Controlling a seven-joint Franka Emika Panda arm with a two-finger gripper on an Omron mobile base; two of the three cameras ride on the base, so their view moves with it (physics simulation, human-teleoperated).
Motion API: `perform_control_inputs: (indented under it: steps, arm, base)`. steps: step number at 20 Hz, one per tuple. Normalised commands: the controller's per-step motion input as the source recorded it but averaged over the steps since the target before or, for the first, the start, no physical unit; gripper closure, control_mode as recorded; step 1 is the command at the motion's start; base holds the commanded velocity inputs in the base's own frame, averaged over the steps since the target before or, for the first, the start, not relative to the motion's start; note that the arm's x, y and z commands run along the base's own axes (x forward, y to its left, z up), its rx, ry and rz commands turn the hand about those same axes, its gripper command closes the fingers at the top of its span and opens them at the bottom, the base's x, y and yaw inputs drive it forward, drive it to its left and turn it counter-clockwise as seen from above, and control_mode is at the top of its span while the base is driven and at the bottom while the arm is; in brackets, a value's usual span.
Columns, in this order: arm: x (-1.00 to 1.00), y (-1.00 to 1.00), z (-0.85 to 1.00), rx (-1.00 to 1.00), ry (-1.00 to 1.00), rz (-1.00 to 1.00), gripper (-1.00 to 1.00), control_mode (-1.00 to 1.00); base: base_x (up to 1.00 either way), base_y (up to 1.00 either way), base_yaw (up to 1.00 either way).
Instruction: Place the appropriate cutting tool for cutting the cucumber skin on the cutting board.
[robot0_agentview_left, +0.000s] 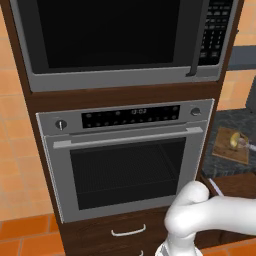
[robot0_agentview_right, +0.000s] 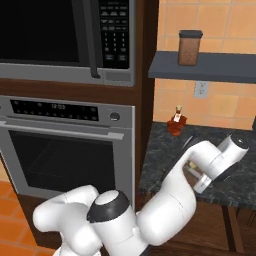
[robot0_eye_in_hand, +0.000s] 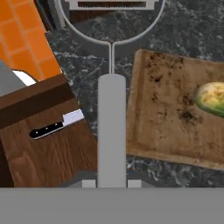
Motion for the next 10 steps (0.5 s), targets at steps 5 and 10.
perform_control_inputs:
  steps: [5, 10]
  arm:
    - [0.79, 0.0, -0.48, 0.01, 0.0, 0.0, 1.0, -1.0]
    - [0.63, 0.0, -0.34, 0.01, 0.0, 0.0, 1.0, -1.0]
  base:
    - [0.0, 0.0, 0.0]
    - [0.0, 0.0, 0.0]
